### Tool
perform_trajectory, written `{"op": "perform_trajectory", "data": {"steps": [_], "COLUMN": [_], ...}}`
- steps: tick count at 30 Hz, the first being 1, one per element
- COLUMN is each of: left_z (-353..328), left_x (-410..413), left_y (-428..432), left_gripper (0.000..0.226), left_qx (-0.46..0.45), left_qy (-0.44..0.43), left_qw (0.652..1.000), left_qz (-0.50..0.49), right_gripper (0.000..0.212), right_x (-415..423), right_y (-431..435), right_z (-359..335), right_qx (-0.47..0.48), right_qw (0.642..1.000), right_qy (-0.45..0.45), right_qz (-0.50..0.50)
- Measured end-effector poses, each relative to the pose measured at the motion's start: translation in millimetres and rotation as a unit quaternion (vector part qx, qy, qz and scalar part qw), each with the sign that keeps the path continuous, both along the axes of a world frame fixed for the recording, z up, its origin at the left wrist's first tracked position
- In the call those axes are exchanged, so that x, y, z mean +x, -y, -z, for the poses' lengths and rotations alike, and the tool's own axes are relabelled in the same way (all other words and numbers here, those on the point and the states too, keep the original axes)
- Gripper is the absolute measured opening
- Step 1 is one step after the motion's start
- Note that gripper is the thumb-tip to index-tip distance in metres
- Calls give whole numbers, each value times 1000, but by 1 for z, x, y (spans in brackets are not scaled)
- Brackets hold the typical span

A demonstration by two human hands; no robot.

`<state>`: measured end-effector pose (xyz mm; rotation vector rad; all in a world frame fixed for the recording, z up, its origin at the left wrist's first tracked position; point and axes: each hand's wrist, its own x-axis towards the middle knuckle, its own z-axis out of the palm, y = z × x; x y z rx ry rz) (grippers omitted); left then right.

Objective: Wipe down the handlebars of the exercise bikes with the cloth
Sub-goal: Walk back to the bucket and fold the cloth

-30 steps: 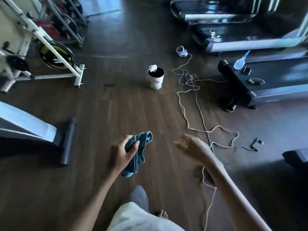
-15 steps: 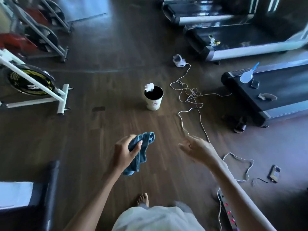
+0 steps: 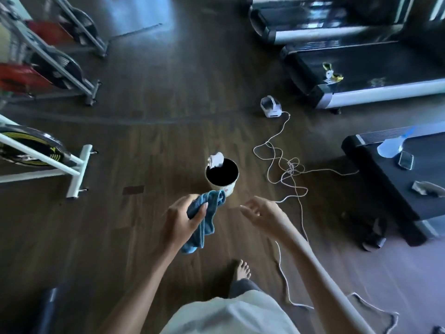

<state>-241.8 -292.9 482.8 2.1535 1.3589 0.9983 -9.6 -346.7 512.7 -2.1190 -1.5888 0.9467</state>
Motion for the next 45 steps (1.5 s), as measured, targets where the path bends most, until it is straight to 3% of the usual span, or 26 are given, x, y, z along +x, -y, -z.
{"op": "perform_trajectory", "data": {"steps": [6,10,13,16,19,22,26,28,33,38,42,45], "left_z": [-22,-23,-18,-10,-12,-30,-33,-31,-35,-49,-69,-78], "left_x": [73,112,142,165,187,211,228,230,246,259,257,248], "left_y": [-87,-149,-195,-249,-292,-325,-382,-401,-428,-450,-474,-485], "left_gripper": [36,39,41,49,42,39,56,62,43,23,41,42], "left_qx": [36,117,113,28,-69,-175,-313,-328,-344,-258,-255,-325], "left_qy": [9,-20,31,130,191,291,359,350,332,305,169,114], "left_qw": [999,992,993,991,979,940,879,876,874,911,948,934], "left_qz": [-14,-35,-34,-7,1,-45,23,52,89,105,84,101], "right_gripper": [45,35,22,31,24,15,21,20,12,9,11,21], "right_x": [30,54,76,99,122,148,180,192,221,253,266,273], "right_y": [-126,-196,-248,-297,-343,-382,-424,-440,-470,-495,-507,-513], "right_z": [-28,-33,-37,-45,-54,-68,-78,-78,-75,-69,-65,-68], "right_qx": [47,71,121,135,131,117,120,120,120,143,151,157], "right_qw": [965,957,956,945,938,934,914,908,906,932,931,919], "right_qy": [-256,-280,-264,-298,-322,-337,-378,-392,-398,-326,-328,-360], "right_qz": [6,21,38,26,-2,-38,-83,-89,-79,-67,-51,-32]}}
